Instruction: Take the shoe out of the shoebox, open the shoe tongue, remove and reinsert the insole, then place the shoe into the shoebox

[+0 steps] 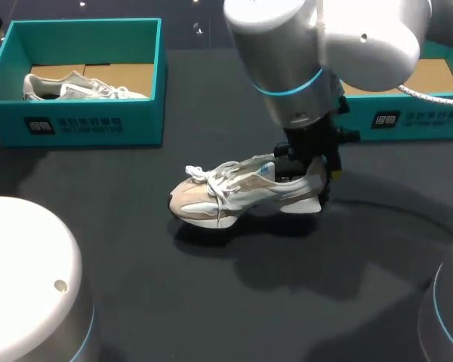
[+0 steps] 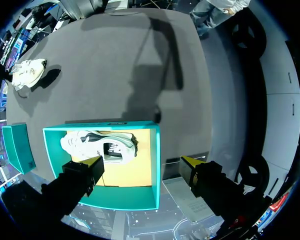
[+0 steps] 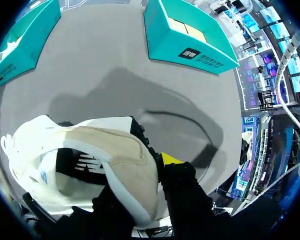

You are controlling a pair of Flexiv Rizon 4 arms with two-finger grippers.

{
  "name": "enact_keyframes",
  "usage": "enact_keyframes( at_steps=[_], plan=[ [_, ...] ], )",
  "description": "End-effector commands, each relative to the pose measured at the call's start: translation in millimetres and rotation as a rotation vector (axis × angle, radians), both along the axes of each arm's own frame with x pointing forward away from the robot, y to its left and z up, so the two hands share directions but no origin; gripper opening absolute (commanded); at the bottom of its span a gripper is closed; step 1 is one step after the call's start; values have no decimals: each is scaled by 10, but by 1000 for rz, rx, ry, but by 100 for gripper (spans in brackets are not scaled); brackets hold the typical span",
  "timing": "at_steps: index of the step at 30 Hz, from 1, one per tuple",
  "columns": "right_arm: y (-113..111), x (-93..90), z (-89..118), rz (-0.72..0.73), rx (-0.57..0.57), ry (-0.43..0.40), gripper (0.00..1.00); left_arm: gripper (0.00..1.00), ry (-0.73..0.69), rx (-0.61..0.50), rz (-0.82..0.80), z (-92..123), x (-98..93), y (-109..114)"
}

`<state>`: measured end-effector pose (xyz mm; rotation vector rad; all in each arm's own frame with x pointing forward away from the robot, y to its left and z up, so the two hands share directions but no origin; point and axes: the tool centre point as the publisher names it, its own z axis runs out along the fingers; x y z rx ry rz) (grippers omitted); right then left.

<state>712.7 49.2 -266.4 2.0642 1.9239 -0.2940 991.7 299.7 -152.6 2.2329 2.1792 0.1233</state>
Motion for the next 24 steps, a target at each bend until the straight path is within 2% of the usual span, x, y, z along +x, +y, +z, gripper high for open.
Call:
enact_keyframes(
  at_steps=[1, 12, 18, 24],
  plan=[
    [-71, -150, -125, 2, 12, -16, 0, 100, -3, 1, -1, 6, -18, 2],
    [-110, -382, -545, -33, 49, 33, 0, 100, -3, 1, -1, 6, -18, 2],
    [-165, -364, -723, -48, 55, 33, 0, 100, -3, 1, -1, 6, -18, 2],
    [-209, -318, -813, -44, 72, 21, 0, 100, -3, 1, -1, 6, -18, 2]
  ],
)
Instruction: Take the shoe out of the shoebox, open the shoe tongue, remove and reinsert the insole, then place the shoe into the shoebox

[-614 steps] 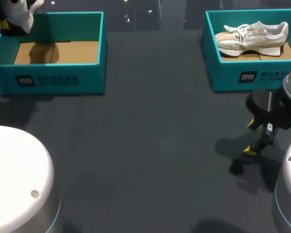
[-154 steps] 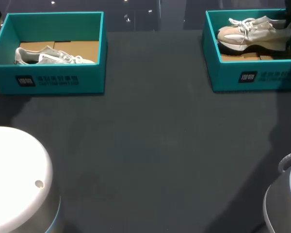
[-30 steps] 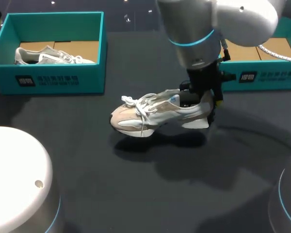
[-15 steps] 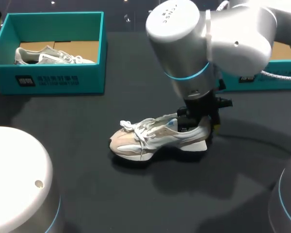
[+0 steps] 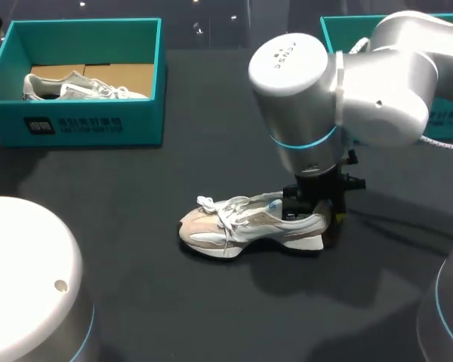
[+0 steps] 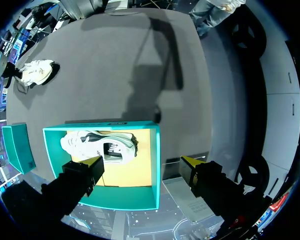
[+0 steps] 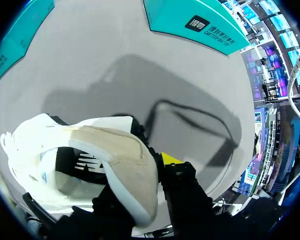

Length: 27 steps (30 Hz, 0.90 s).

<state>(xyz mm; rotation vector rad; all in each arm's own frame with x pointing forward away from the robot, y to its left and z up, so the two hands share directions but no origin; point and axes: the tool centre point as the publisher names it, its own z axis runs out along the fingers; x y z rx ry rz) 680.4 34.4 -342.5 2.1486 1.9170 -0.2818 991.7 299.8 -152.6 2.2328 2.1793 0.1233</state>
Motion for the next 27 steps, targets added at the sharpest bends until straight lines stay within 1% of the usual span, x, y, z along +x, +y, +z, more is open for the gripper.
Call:
enact_keyframes(
  at_steps=[1, 7, 14, 21, 27],
  plan=[
    [-66, 11, -69, 4, 23, 0, 0, 100, -3, 1, -1, 6, -18, 1],
    [-92, 32, -194, 11, 50, -1, 0, 100, -3, 1, -1, 6, -18, 1],
    [-66, 46, -321, 19, 76, 5, 0, 100, -3, 1, -1, 6, -18, 1],
    [-55, 42, -396, 22, 93, 14, 0, 100, -3, 1, -1, 6, -18, 1],
    [-53, 74, -460, 36, 108, 30, 0, 100, -3, 1, -1, 6, -18, 1]
  ],
)
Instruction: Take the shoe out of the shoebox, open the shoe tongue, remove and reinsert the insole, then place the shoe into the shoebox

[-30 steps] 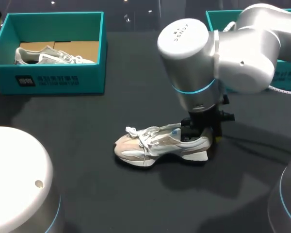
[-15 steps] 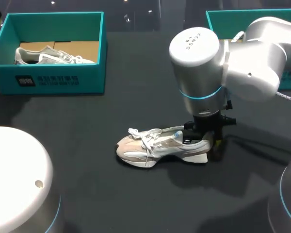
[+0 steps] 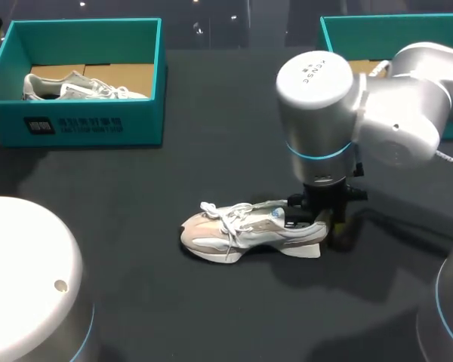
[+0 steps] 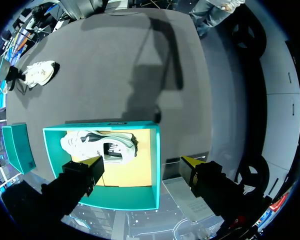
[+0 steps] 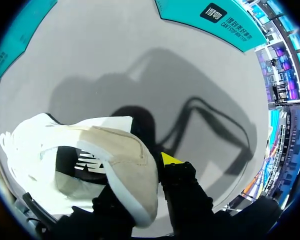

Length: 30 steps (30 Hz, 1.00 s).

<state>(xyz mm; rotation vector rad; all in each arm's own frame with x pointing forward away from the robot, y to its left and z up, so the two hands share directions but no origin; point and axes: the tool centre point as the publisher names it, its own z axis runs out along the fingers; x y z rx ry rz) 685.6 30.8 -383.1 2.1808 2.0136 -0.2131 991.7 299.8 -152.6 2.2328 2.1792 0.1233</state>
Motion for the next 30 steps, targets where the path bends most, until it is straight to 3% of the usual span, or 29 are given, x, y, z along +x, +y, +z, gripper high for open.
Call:
enact_keyframes(
  at_steps=[1, 10, 12, 25, 27, 29, 30],
  plan=[
    [-20, 27, -67, 7, 16, 8, 0, 100, -3, 1, -1, 6, -18, 2],
    [-32, 51, -130, 15, 41, 15, 1, 100, -3, 1, -1, 6, -18, 2],
    [-33, 51, -131, 17, 44, 16, 17, 100, -3, 1, -1, 6, -18, 2],
    [52, 50, 21, 29, 31, 3, 49, 100, -3, 1, -1, 6, -18, 2],
    [61, 58, 58, 32, 30, -2, 68, 100, -3, 1, -1, 6, -18, 2],
    [66, 66, 117, 35, 30, -11, 96, 100, -3, 1, -1, 6, -18, 2],
    [66, 68, 146, 36, 35, -19, 100, 100, -3, 1, -1, 6, -18, 2]
  ],
)
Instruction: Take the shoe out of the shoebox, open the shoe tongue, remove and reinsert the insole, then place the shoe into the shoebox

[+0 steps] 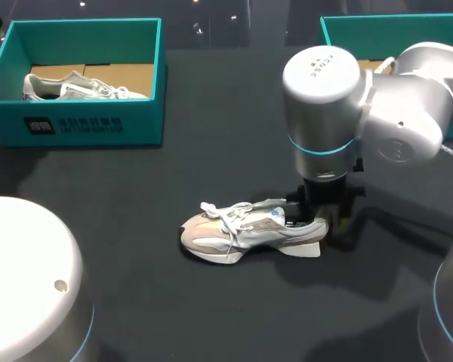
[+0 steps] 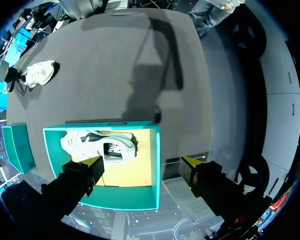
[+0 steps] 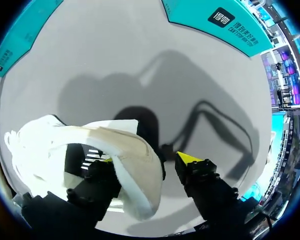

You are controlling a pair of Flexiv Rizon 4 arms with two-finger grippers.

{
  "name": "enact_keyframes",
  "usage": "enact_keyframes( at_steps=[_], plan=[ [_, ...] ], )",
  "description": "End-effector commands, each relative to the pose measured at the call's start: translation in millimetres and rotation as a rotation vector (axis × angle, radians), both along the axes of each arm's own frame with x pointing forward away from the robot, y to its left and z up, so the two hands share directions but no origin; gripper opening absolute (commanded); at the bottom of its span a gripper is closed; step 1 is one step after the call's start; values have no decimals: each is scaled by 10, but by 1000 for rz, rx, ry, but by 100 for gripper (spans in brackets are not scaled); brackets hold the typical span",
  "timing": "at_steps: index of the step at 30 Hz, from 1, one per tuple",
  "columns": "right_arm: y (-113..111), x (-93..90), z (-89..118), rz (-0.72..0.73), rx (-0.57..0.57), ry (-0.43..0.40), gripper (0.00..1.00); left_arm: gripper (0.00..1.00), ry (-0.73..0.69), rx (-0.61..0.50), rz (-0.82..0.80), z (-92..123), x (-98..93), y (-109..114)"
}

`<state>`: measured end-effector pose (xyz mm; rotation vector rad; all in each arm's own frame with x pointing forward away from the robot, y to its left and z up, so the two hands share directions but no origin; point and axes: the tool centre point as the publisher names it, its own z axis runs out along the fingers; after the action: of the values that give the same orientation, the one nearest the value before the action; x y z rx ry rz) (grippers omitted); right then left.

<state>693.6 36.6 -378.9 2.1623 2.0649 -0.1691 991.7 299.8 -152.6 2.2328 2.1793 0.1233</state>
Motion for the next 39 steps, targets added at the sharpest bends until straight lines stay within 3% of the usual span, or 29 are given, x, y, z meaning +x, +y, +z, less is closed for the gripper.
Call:
enact_keyframes(
  at_steps=[1, 5, 11, 13, 15, 16, 17, 28, 32, 39],
  plan=[
    [5, -14, 142, 0, 17, -32, 100, 100, -3, 1, -1, 6, -18, 2],
    [-12, -30, 370, 16, 42, -65, 100, 100, -3, 1, -1, 6, -18, 2],
    [-82, 0, 796, 90, 177, -13, 100, 100, -3, 1, -1, 6, -18, 2],
    [-137, 3, 915, 173, 266, -45, 100, 100, -3, 1, -1, 6, -18, 2],
    [-238, 1, 1028, 353, 425, -216, 100, 100, -3, 1, -1, 6, -18, 2],
    [-285, 7, 1069, 440, 469, -249, 100, 100, -3, 1, -1, 6, -18, 2],
    [-328, 30, 1103, 494, 450, -199, 100, 100, -3, 1, -1, 6, -18, 2],
    [-328, 30, 1103, 494, 450, -199, 100, 100, -3, 1, -1, 6, -18, 2],
    [-564, -18, 1183, 782, 638, -298, 100, 100, -3, 1, -1, 6, -18, 2],
    [-957, -136, 1125, 1050, 767, -419, 100, 100, -3, 1, -1, 6, -18, 2]
  ],
)
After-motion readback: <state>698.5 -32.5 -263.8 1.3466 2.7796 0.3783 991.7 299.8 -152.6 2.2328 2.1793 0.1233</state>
